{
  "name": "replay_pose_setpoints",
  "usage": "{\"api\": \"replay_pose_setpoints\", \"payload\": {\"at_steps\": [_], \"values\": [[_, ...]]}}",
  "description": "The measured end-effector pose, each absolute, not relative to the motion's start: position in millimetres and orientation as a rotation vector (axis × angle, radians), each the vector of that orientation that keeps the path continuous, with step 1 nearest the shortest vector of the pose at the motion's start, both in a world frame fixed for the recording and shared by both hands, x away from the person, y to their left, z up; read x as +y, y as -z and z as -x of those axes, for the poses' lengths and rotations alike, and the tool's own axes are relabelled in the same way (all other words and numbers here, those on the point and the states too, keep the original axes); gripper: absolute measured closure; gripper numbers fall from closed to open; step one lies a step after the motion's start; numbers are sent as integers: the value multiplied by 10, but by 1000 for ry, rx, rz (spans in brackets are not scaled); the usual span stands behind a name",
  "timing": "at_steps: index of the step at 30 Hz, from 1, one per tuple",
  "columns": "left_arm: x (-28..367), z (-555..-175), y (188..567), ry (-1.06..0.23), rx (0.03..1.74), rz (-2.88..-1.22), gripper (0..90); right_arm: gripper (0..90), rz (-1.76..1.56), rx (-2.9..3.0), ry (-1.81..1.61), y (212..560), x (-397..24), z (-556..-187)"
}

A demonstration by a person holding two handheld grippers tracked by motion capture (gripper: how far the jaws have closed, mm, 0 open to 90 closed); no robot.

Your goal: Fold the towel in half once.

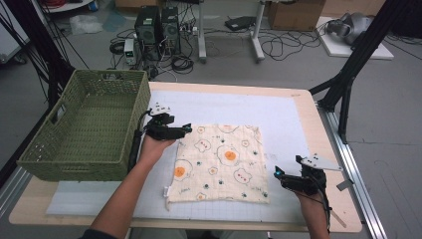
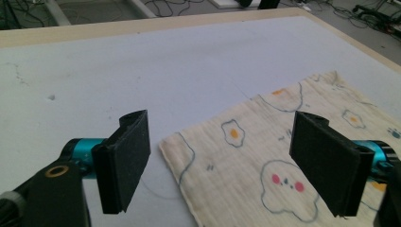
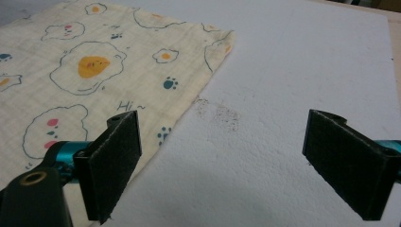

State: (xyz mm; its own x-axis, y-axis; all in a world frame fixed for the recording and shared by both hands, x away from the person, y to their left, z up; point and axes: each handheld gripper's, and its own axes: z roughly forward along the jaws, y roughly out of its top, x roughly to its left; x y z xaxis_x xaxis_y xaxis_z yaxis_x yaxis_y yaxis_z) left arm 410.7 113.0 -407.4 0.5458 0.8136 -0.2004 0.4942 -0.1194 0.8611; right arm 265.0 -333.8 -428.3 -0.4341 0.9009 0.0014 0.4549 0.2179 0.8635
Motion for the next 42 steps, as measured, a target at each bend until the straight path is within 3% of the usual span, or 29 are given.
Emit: {"api": "replay_pose_setpoints", "payload": {"at_steps": [16,20,25,31,42], "values": [[947,-4491,4437,-468,1144,-1996,431,117,-1264,1990,-1148,4312,-3343,-2678],[912,-4478,4464,-488,1094,-2046,544,117,-1261,1996,-1149,4319,-3340,-2691],[875,-4454,4462,-489,1042,-2068,822,117,-1268,2005,-1145,4332,-3318,-2712],[915,-4466,4460,-444,1111,-2014,846,118,-1284,2030,-1155,4306,-3276,-2859],[996,-4447,4369,-425,1103,-1952,842,118,-1294,2186,-1058,4294,-3049,-3607]]}}
